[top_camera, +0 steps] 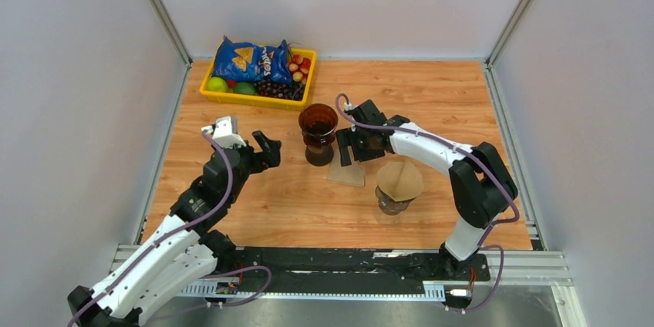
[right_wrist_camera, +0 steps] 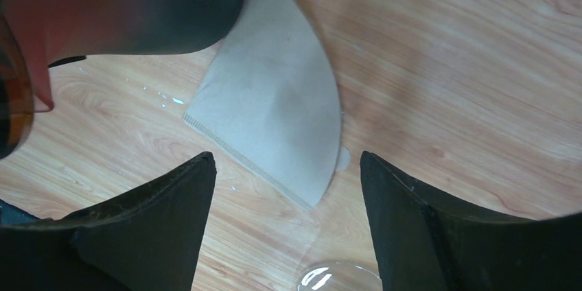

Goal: Place the coffee filter in the dripper

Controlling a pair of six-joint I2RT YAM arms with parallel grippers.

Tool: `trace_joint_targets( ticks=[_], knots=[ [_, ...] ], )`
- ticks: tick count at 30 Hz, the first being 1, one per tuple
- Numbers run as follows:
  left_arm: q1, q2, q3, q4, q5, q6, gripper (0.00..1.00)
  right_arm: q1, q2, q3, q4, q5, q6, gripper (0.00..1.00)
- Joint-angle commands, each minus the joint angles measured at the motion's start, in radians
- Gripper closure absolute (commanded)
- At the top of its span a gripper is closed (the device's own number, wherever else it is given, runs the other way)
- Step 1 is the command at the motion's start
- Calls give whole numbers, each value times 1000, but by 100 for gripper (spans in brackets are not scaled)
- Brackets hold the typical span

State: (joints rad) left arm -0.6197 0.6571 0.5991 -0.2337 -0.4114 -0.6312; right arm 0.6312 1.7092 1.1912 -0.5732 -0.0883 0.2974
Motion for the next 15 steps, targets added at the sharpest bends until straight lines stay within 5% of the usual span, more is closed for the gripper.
trace_joint_targets(
  ticks=[1, 15],
  knots=[
    [5, -83, -3, -73, -51, -31, 0, 35, 18, -12, 62, 20, -35, 21],
    [4, -169, 13, -169, -182, -39, 0, 51, 38, -67, 136, 218, -13, 23]
  ],
)
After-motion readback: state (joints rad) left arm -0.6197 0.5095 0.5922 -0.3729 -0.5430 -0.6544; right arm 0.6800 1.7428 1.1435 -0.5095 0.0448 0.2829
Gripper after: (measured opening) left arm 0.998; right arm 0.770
